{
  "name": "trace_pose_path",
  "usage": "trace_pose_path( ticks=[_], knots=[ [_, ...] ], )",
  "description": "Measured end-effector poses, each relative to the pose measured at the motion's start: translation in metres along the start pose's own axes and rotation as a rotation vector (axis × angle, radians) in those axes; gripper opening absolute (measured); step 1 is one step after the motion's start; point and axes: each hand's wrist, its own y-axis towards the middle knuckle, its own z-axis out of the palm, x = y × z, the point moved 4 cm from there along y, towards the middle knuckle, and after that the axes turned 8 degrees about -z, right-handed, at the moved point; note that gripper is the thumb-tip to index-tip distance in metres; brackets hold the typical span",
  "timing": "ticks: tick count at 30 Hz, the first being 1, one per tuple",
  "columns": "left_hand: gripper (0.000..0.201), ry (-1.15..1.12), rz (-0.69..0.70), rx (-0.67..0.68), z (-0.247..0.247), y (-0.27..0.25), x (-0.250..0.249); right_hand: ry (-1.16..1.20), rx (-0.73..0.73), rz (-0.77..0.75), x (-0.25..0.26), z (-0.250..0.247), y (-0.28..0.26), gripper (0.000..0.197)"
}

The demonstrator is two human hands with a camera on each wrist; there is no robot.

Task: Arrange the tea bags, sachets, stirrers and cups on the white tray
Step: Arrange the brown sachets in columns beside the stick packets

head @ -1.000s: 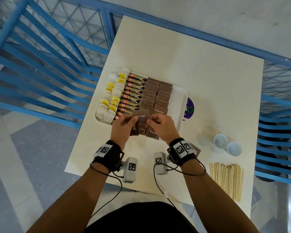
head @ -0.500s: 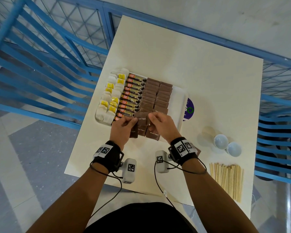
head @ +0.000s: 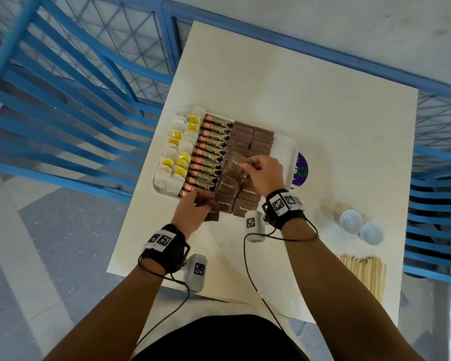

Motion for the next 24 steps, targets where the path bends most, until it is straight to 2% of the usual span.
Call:
trace_pose_path(
  ticks=[5, 16, 24],
  knots=[
    [0.031, -0.040, -0.027, 0.029, -0.002, 0.002, 0.002, -0.046, 0.049, -0.015, 0.001, 0.012, 0.003, 0.014],
    [0.028, -0.045, -0.034, 0.038, -0.005, 0.006, 0.001, -0.218, 0.050, -0.128, 0.002, 0.017, 0.006, 0.014],
    [0.030, -0.032, -0.032, 0.039, -0.004, 0.007, 0.001, -0.235, 0.067, -0.174, 0.001, 0.018, 0.007, 0.027]
  ],
)
